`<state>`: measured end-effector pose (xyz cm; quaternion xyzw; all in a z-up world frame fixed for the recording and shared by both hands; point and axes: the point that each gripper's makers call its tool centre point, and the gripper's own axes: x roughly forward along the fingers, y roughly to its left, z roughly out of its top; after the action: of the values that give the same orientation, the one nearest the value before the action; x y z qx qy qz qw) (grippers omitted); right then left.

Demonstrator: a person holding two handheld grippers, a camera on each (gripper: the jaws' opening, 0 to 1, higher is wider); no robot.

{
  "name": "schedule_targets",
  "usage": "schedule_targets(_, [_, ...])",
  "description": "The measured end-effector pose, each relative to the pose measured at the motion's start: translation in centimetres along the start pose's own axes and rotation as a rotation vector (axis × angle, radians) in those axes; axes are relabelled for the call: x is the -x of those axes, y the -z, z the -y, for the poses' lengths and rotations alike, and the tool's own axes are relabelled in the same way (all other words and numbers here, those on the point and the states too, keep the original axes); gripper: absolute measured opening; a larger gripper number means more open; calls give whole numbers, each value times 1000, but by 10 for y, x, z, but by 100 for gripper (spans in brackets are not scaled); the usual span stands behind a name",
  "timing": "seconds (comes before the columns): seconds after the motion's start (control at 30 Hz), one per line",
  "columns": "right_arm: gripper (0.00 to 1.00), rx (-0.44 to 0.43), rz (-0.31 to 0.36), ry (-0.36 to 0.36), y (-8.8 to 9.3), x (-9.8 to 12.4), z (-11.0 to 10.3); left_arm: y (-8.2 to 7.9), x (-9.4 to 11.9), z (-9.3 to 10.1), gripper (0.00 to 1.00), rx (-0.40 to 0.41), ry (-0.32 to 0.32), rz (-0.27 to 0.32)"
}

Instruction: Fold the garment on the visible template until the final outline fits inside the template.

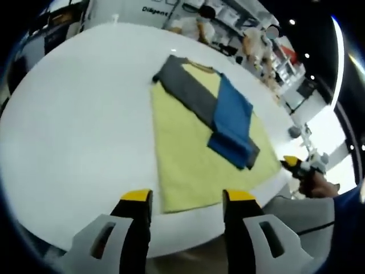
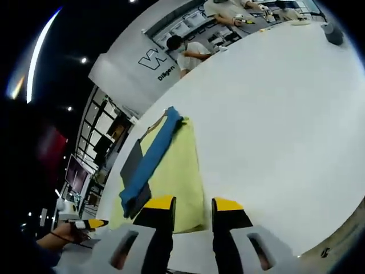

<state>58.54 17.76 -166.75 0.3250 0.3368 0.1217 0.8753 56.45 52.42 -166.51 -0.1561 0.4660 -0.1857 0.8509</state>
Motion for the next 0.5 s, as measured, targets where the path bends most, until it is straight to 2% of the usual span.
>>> schedule_targets(0.13, [17,-14,-1,-18,1,-7,-2,-5,-8,-5,45,22,29,13])
schedule_targets(0.27, [16,-10,-10,-39,2,-11,-7,-2,-9,-2,44,41,37,16])
schedule_targets(0.5, [12,-1,-15,-32,6,-10,-8,0,-9,-2,33,45,16,12])
